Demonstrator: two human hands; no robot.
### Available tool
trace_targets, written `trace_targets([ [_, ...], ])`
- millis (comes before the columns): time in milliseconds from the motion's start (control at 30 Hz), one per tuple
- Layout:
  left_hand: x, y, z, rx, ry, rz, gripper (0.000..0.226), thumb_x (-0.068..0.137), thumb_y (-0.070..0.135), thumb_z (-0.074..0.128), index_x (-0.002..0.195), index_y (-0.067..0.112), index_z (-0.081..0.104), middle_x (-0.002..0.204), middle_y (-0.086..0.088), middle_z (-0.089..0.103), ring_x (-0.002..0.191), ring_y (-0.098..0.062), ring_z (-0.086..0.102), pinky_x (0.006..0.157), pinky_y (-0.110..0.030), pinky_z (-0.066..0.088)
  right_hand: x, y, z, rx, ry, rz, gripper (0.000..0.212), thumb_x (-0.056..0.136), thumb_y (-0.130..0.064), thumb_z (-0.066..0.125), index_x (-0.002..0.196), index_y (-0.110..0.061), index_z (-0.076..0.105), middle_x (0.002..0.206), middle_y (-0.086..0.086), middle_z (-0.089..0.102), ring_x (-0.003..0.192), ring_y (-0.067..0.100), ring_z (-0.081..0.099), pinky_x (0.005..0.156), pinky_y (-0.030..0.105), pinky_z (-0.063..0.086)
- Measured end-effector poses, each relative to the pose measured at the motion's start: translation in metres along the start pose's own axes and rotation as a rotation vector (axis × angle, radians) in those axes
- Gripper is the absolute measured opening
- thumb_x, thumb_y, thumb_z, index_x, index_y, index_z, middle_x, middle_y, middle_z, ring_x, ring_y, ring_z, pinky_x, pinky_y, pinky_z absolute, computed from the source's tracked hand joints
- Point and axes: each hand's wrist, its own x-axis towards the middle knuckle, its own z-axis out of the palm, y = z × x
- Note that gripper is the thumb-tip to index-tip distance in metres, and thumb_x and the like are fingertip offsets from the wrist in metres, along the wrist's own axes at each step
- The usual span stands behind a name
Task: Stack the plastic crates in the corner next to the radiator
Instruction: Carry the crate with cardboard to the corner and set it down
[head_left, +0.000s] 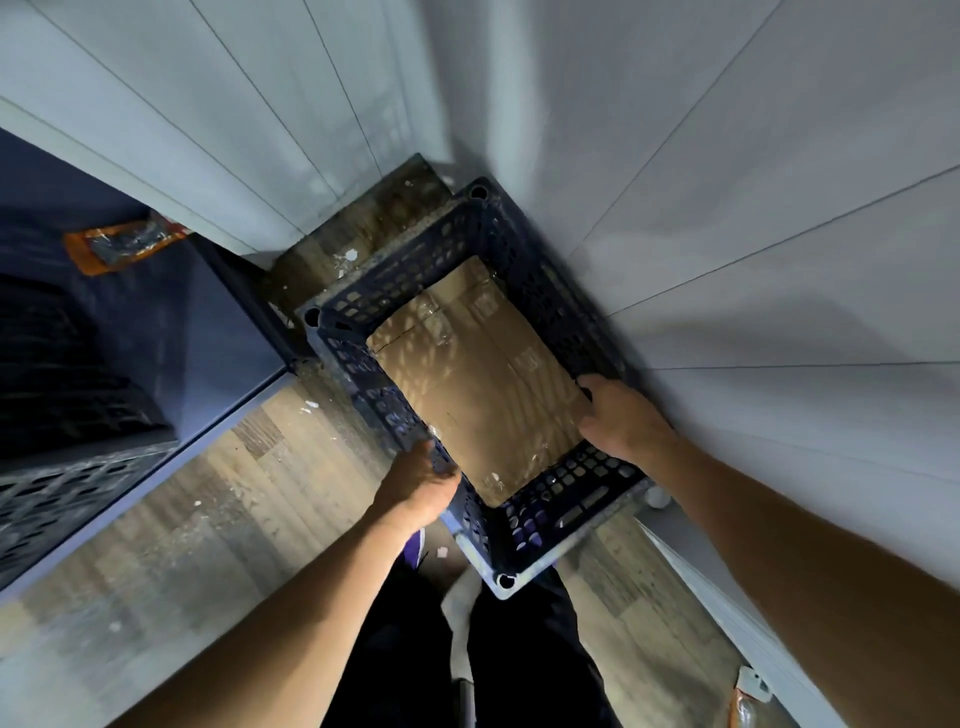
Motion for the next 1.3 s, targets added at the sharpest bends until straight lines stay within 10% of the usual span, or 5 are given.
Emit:
trace_targets([
  [367,-0.002,-0.028,-0.016,0.548,-0.03,0.361,0.047,0.09,0.023,0.06,0.136,0.019,0.049,0.14,-0.004,0.051,0.127,-0.025,0.051,0.102,-0.034,0.045,-0.053,-0.005,0.082,0.113,-0.048,0.177,0.04,0.09,-0.023,0.05,0.128,-0.016,0.058,0.123,0.013,0.065,0.113,0.031,0.061,0.094,0.034,0.05],
  [667,0.039,-0.052,-0.033,0.868,-0.084,0.565,0.061,0.095,0.029,0.06,0.15,0.03,0.035,0.162,0.006,0.018,0.149,-0.018,0.014,0.118,-0.031,0.016,-0.062,-0.037,0.204,0.273,-0.032,0.197,0.047,0.09,-0.048,0.055,0.131,-0.025,0.056,0.125,0.013,0.065,0.115,0.031,0.06,0.094,0.032,0.045],
  [1300,0.083,-0.068,0.032,1.072,-0.013,0.652,0.05,0.088,0.05,0.063,0.136,0.04,0.054,0.147,0.004,0.046,0.138,-0.016,0.037,0.112,-0.026,0.026,-0.075,0.002,0.237,-0.189,-0.074,0.013,0.046,0.103,-0.021,0.033,0.148,-0.011,0.032,0.133,0.012,0.055,0.123,0.03,0.05,0.105,0.035,0.032],
])
